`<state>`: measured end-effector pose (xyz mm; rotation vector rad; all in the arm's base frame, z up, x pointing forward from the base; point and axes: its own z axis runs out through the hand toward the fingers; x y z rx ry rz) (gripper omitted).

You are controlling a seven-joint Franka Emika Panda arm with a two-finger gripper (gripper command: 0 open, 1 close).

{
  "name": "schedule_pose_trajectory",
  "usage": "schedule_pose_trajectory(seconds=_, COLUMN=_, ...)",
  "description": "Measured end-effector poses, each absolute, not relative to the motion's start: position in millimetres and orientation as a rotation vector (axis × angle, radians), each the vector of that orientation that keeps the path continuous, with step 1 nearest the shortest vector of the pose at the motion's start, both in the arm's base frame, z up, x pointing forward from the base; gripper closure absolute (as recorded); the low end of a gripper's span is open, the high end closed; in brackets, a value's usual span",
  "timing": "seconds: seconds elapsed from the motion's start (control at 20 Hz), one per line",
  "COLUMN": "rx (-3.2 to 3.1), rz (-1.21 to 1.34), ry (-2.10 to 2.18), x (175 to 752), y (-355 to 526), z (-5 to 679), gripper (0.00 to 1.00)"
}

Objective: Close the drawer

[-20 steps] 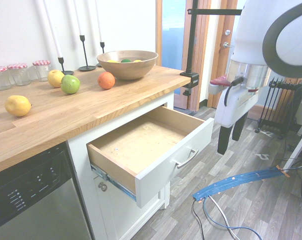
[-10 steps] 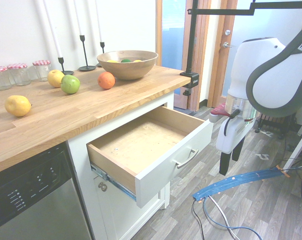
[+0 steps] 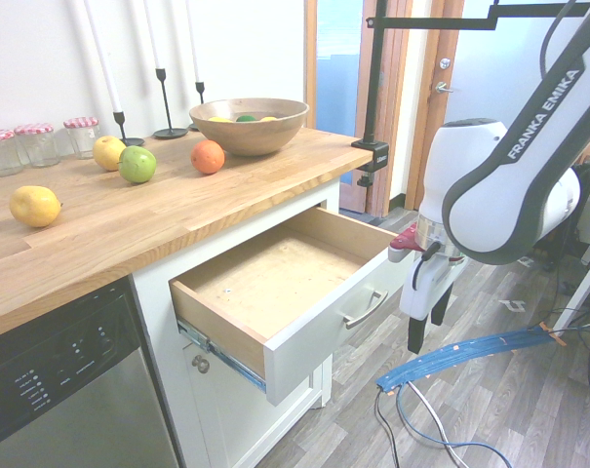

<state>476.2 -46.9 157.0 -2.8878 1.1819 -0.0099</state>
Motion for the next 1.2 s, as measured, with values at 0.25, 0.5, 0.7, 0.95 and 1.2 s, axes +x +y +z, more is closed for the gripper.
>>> schedule_pose_trajectory(seconds=0.25, rx=-2.905, rz=-0.016, ry=1.149, x=498, y=-48, z=146, gripper=0.00)
schedule_pose_trajectory(seconds=0.5, rx=-2.916, rz=-0.003, ry=1.123, x=518, y=-40, z=142, gripper=0.00)
schedule_pose_trajectory(seconds=0.7, rx=-2.909, rz=0.007, ry=1.136, x=522, y=-42, z=142, gripper=0.00)
schedule_pose_trajectory(seconds=0.95, rx=-2.897, rz=0.027, ry=1.170, x=518, y=-54, z=136, gripper=1.00)
schedule_pose_trajectory(seconds=1.2, rx=-2.900, rz=0.038, ry=1.179, x=517, y=-58, z=131, gripper=1.00)
